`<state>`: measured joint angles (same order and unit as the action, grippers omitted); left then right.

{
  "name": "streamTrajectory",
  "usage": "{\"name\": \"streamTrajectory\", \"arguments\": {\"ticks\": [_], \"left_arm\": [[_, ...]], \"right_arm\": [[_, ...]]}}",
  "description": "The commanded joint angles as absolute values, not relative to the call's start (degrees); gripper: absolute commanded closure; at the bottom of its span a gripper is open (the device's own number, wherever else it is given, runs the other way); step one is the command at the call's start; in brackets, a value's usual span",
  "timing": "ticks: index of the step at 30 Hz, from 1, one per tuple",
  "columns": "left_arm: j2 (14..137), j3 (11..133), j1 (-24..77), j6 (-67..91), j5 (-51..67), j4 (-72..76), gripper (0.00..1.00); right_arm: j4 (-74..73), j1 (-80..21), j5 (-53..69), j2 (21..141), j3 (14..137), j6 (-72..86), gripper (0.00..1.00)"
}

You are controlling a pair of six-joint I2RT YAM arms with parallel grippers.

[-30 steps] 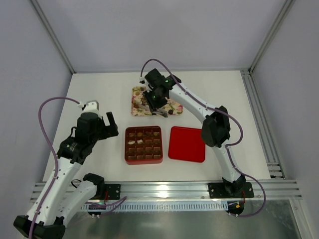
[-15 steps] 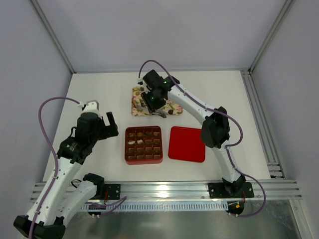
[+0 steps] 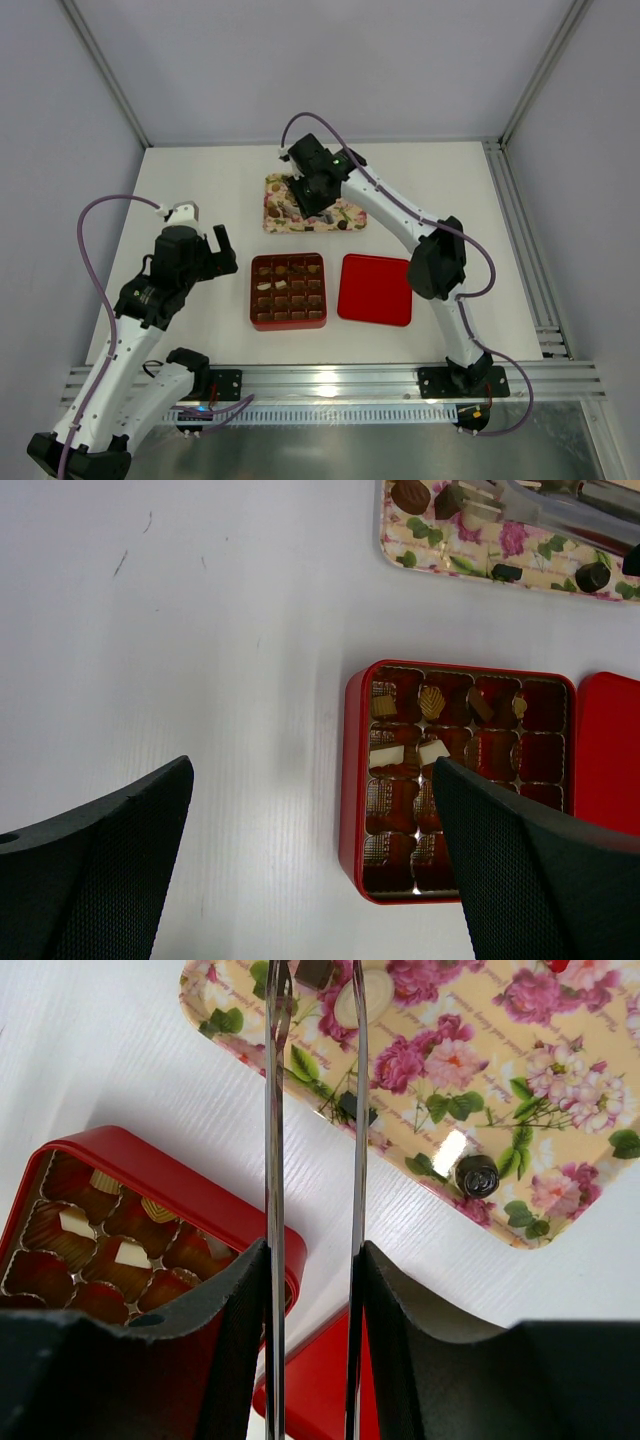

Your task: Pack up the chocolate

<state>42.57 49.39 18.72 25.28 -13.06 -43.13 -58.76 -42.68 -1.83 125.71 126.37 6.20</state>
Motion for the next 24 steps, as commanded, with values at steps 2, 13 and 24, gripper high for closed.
{"name": "streamTrajectory", "arguments": {"ticks": [2,13,24], "left_arm": [[42.1,49.8,18.5,25.8,-13.9,-42.1,0.0],[42.2,49.7,18.5,25.7,-13.9,-42.0,0.0],[42.2,49.8,18.5,25.7,-13.9,-42.1,0.0]], "right_arm": [[-58.1,-42.6,-3.9,124.0,131.0,7.1,0.57],[-58.2,-42.5,-1.2,127.4,133.3,8.5,0.57],[-58.3,-42.4,-0.7,129.1,133.0,10.0,0.57]]}}
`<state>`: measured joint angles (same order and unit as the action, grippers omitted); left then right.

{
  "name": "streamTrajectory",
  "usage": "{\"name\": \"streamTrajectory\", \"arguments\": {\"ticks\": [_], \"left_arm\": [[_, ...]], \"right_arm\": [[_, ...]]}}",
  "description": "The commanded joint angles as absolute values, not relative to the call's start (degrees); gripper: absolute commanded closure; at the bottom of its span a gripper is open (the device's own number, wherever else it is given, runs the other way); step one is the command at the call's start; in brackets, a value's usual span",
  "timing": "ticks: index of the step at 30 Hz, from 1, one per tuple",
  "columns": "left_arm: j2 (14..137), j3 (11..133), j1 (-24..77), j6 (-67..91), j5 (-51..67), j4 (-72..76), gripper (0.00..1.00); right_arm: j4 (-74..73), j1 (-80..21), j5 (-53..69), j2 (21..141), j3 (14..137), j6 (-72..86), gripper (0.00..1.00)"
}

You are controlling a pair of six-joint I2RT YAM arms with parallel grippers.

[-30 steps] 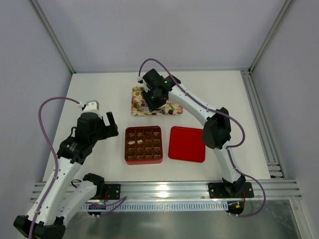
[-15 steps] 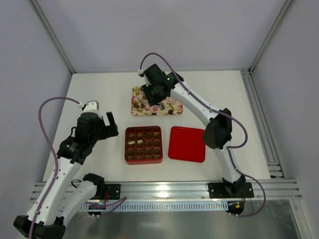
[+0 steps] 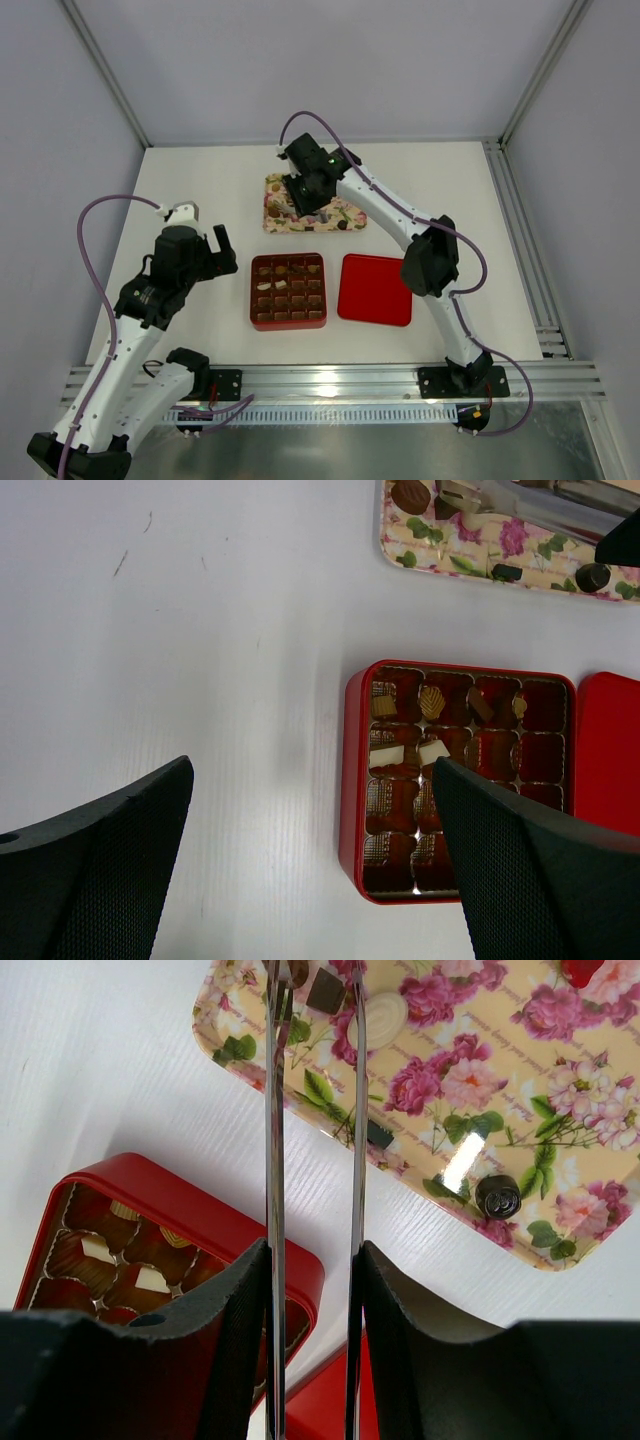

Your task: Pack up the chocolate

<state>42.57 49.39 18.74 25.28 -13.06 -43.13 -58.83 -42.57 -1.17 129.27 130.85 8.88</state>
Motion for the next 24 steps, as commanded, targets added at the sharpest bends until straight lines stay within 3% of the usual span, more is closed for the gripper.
{"name": "streamTrajectory", "arguments": {"ticks": [1,24], "left_arm": [[42.2,49.8,18.5,25.8,-13.9,-42.1,0.0],[42.1,49.8,18.5,25.8,-13.8,-42.1,0.0]], "right_arm": [[-58.3,-42.5,-0.8,129.2,132.8,9.9,0.57],[-58.9,-42.5,-0.7,130.0,130.5,10.8,0.6]]}}
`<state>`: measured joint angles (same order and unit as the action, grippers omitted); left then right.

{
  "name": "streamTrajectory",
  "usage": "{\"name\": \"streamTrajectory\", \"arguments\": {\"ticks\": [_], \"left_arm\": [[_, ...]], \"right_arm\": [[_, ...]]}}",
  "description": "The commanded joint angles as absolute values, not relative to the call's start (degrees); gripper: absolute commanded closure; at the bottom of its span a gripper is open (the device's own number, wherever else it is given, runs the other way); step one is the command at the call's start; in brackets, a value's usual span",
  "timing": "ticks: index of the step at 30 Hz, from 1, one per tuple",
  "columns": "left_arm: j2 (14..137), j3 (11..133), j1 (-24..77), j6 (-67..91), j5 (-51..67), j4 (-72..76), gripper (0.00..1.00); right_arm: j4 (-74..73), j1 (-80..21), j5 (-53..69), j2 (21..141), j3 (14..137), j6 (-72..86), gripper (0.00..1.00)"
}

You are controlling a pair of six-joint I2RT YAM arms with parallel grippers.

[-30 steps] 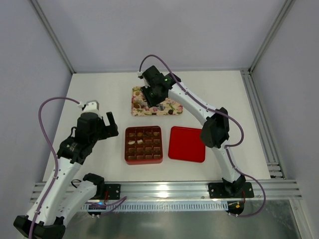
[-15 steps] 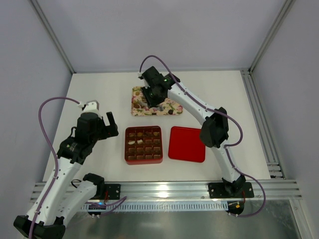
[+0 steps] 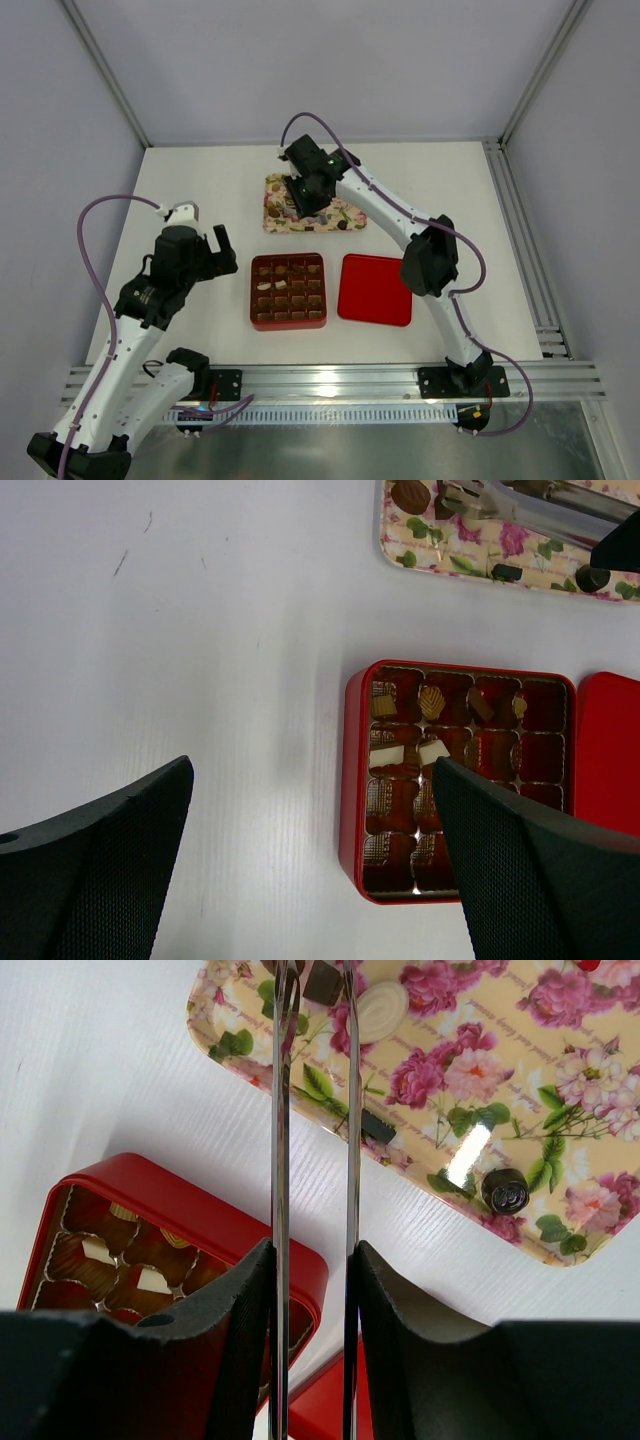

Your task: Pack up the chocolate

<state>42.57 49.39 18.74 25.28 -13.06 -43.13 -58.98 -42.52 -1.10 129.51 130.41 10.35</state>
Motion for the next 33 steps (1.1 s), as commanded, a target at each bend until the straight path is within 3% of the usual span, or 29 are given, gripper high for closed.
{"name": "streamTrajectory", "arguments": {"ticks": [1,27,33], "left_arm": [[42.1,49.8,18.5,25.8,-13.8,-42.1,0.0],[42.0,49.8,18.6,25.8,-13.9,-42.1,0.0],[41.9,49.7,18.5,25.7,-14.0,-42.1,0.0]], "right_arm": [[-58.9,-42.5,-0.7,130.2,130.6,10.8,0.6],[-58.8,-42.4,-0.7,130.9,130.7,10.5,0.61],[-58.9,-42.0,-0.7,131.0,131.0,10.5,0.66]]}}
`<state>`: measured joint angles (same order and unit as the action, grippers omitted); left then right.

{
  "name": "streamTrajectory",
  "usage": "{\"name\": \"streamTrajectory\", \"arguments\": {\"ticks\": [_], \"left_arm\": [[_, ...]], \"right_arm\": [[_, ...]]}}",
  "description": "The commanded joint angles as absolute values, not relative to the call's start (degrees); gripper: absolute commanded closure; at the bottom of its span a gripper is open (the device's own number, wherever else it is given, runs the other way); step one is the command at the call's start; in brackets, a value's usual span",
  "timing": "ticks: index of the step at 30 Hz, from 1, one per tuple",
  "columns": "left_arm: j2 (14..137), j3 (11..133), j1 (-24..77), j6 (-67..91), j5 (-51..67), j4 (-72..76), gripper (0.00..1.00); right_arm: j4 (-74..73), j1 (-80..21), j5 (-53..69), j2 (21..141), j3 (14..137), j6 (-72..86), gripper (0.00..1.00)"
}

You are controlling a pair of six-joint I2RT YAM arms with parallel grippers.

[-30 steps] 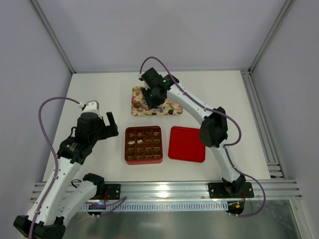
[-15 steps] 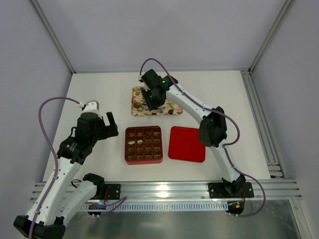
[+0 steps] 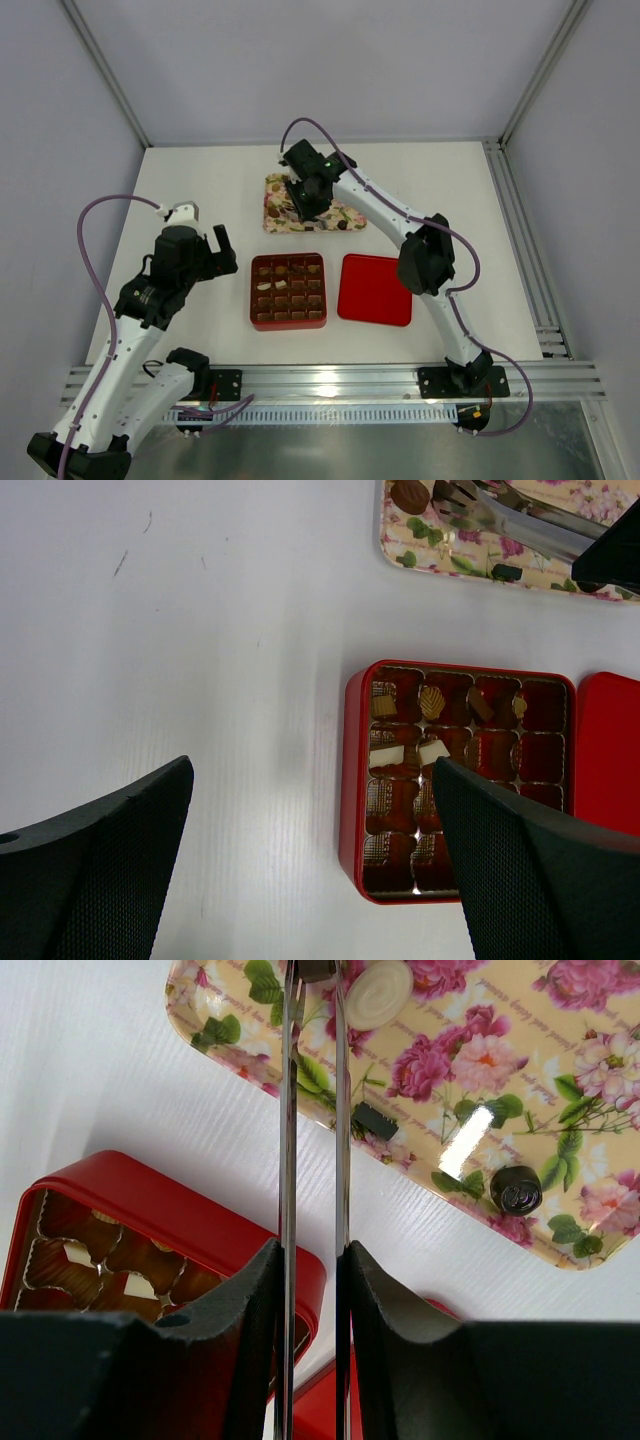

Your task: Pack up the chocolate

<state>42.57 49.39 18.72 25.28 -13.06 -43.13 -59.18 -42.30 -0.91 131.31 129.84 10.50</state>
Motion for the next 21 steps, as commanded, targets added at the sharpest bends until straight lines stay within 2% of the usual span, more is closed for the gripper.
{"name": "streamTrajectory", "arguments": {"ticks": [1,21], "left_arm": [[41.9,49.8,18.6,25.8,-13.9,-42.1,0.0],[42.2,49.8,18.5,25.8,-14.0,-42.1,0.0]], "right_arm": [[-58.8,-42.0,-0.7,131.0,131.0,10.6,0.68],[-55.2,-41.4,-4.2,122.9,127.9,11.1,0.78]]}}
